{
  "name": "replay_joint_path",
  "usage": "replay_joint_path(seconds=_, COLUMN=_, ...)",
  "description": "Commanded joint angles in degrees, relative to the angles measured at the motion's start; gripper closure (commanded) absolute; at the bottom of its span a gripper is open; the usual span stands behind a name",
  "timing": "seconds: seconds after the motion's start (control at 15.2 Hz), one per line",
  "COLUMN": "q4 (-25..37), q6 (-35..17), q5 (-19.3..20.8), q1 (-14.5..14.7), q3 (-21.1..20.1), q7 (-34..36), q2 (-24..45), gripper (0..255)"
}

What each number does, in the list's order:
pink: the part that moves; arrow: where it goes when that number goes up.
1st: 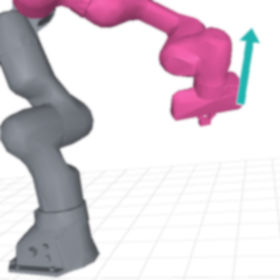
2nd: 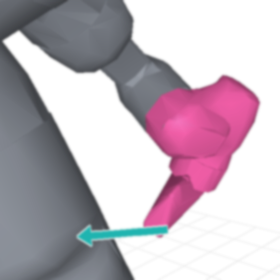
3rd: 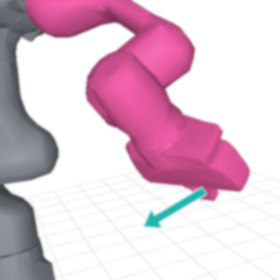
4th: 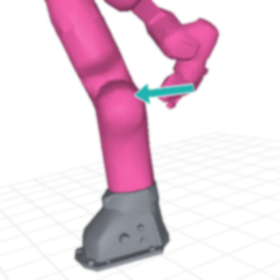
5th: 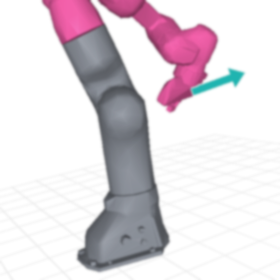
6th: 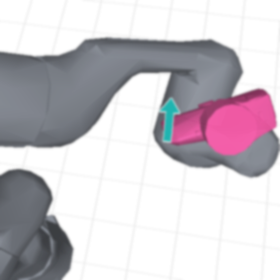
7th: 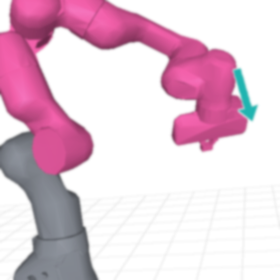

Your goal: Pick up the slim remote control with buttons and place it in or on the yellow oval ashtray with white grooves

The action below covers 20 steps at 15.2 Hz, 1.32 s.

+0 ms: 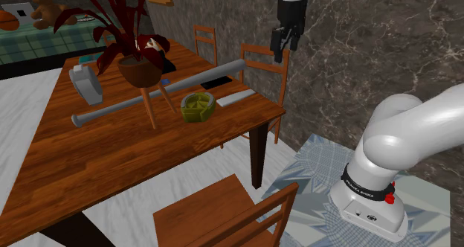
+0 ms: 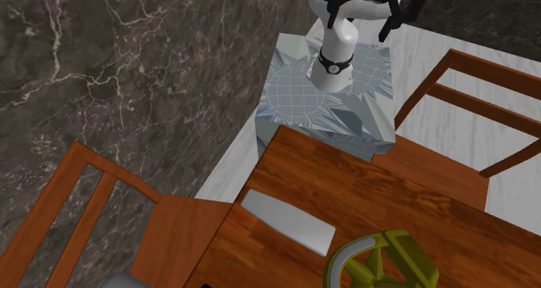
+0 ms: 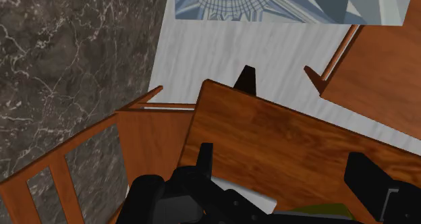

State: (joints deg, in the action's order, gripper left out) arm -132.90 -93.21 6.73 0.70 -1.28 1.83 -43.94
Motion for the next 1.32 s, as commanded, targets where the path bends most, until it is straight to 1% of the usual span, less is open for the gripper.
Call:
replay_joint_path(seconds=0.0, q4=0.0, q6=0.0, q5=0.0, q1=0.0, q3=0.0, q7=0.0, q2=0.0, gripper=0)
replay_joint_path(seconds=0.33, q4=-1.48, q6=-7.93, q5=2.77, q1=2.27, q3=7.25, q7=-14.7, q2=6.0, gripper=0)
replay_joint_path(seconds=0.66, q4=-0.09, q6=-15.4, q5=3.68, q1=4.98, q3=13.89, q7=-29.4, q2=14.7, gripper=0)
replay_joint_path(seconds=0.99, q4=3.76, q6=-21.75, q5=1.9, q1=8.06, q3=19.5, q7=-44.55, q2=25.33, gripper=0)
replay_joint_path(seconds=1.25, q4=8.29, q6=-25.59, q5=-1.7, q1=10.21, q3=22.69, q7=-57.18, q2=34.73, gripper=0)
